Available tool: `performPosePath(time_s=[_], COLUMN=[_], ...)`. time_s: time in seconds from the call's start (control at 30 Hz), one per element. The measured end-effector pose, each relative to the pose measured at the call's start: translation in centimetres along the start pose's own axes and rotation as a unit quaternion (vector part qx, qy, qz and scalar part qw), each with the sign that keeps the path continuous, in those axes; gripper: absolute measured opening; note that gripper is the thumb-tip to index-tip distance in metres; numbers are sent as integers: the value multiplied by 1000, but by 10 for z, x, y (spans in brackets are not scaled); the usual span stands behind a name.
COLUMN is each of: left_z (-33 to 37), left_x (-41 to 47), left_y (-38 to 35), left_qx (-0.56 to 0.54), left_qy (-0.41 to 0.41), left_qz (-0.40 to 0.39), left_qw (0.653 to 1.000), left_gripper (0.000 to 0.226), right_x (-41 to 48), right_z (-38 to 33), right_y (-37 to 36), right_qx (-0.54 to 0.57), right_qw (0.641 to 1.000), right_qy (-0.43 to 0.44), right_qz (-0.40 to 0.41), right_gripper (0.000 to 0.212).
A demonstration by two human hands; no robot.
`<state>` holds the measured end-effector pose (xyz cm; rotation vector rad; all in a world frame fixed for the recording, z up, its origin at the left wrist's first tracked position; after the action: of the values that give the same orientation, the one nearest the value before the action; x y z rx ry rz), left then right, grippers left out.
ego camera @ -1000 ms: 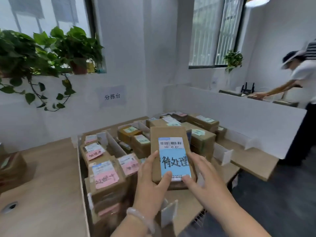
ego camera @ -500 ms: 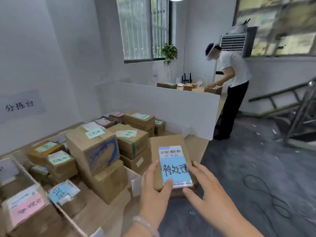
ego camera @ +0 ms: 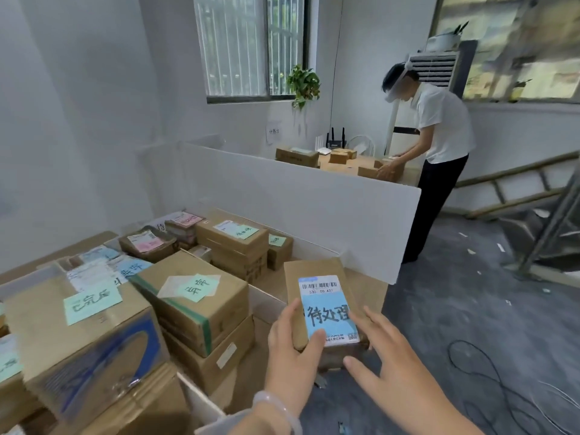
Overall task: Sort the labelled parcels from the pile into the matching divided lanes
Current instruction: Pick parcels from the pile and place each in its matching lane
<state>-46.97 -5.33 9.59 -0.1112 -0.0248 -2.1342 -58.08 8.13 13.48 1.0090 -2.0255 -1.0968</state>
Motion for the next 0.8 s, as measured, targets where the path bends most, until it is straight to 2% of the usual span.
performPosePath(time_s=[0.23,0.47,0.6,0.8], left_z=[-37,-89,-98,-115], left_x=[70,154,202,252], left_y=[-31,-49,-59,-63], left_qx=[-17,-52,-69,-21], left_qy=[59,141,160,176], left_qz=[13,118,189,295], left_qw=[998,982,966,939], left_gripper=[53,63,56,52], right_x=[76,185,262,339], right_z=[48,85,108,128], right_y=[-19,-54,-64,-75], right_qx=[0,10,-20,-12], right_qw=[999,994,983,966], right_qy=[-8,45,89,159], right_qz=[-31,-104,-162,-205], right_gripper=[62,64,65,63])
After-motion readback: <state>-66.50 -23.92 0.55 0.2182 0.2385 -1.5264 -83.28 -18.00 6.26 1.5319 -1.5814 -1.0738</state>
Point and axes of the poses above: each hand's wrist, its own x-axis towards the middle knuckle, its own y-axis out of the back of the hand, z = x × y, the point moved 6 cm from there along x, towards the middle knuckle, and after that the axes turned 9 degrees about -x, right-handed, at the moved point
